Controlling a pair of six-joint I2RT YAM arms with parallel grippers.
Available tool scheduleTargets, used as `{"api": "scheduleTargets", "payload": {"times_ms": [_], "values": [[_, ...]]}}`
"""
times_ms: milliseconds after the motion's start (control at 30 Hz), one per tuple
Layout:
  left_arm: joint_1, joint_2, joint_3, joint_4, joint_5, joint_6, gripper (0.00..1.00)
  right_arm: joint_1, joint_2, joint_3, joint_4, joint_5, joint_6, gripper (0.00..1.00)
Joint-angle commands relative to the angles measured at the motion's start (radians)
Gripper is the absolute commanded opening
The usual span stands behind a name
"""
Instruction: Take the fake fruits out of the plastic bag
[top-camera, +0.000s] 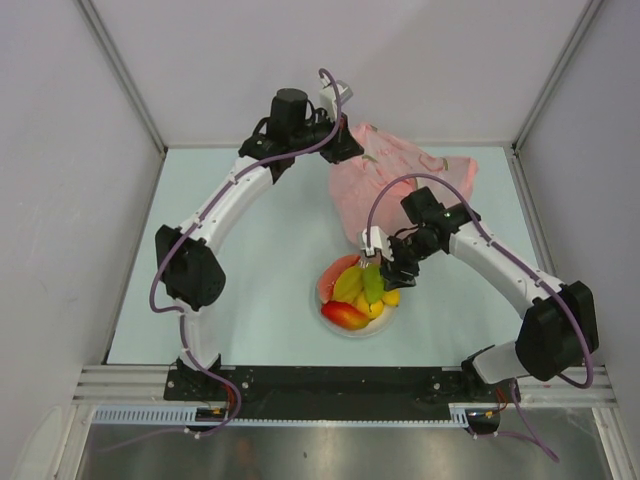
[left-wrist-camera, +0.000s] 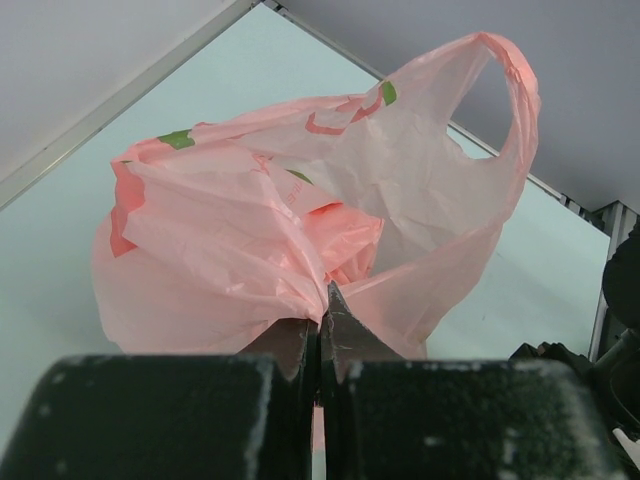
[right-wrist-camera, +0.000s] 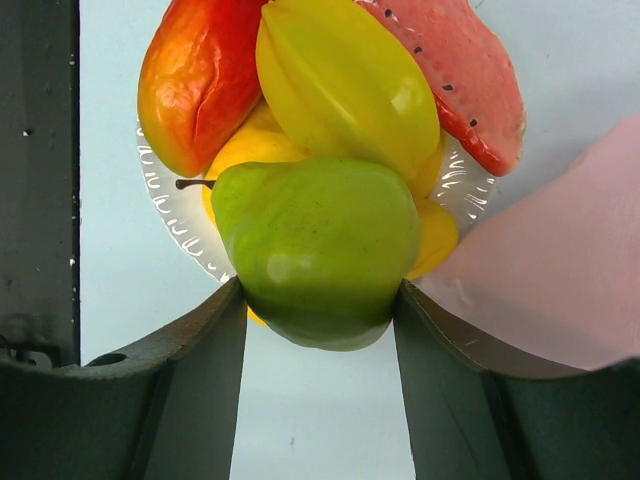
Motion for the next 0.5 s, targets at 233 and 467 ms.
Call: {"api": "scheduleTargets", "payload": {"times_ms": [233, 467], "values": [[0.0, -0.033, -0.007, 0.03, 0.045, -0.031, 0.0, 0.006, -0.04, 0.014, 0.041, 0.031, -0.008, 0.99], [-0.001, -0.024, -0.005, 0.036, 0.068, -0.056, 0.0, -0.014, -0.251, 0.014, 0.08, 0.086, 0.022, 1.0]]}}
